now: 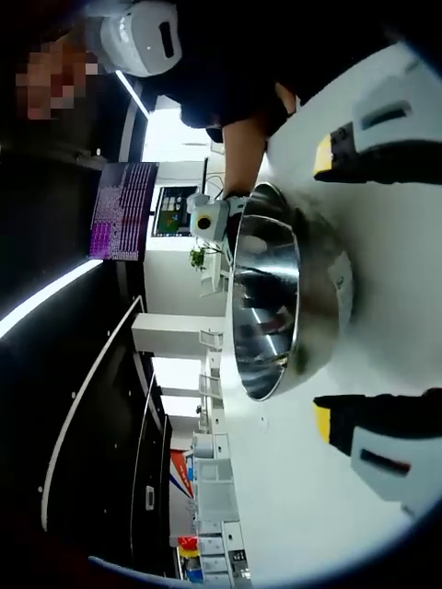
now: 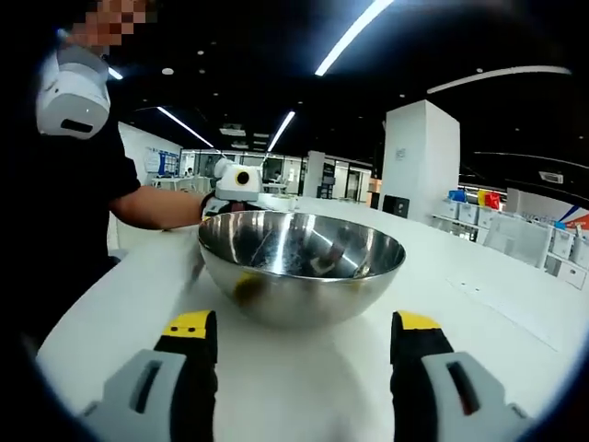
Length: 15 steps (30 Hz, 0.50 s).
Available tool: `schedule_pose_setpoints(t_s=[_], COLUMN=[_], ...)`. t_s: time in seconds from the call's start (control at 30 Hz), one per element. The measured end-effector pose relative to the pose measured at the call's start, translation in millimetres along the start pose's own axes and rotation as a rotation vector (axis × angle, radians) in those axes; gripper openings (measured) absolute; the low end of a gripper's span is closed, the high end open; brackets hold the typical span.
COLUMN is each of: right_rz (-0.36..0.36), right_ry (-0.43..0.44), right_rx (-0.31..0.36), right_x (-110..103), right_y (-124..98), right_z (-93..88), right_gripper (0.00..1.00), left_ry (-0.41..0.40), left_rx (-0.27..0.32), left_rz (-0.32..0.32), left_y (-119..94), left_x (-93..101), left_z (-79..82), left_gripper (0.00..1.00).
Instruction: Pick up the QQ candy scattered on the table and place it into the stainless steel bowl on the table
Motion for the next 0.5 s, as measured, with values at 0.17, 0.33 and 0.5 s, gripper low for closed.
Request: schedule_pose_setpoints(t_s=[0.17, 0.33, 0.5], right_rz=[0.068, 0.126, 0.147], right_ry=[0.009, 0.026, 0.028], right_rx=[0.017, 0.040, 0.040], right_x=[4.4, 7.1, 8.0], right_y=[10.1, 23.4, 30.4], right_z=[3.5, 6.5, 7.2], right_gripper=[0.81, 0.85, 0.91], left_ry=[-0.001, 0.005, 0.005], left_rx=[0.030, 0.042, 0.051], left_rz=[-0.032, -0.082, -0.100], left_y=[11.2, 20.4, 21.3], left_x=[-9.0, -6.7, -7.0], left_z=[-1.7, -1.1, -1.6], left_gripper=[0.95, 0.96, 0.96])
Point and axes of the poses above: the point that each gripper's makers call its tool centre point, and the gripper's own axes: y roughly forward along the fingers, x roughly to its right, z roughly out of its top, the point moved 3 cm from there along -y, roughly backward along the fingers, and after that the axes turned 14 degrees about y, right-handed, at the moved point
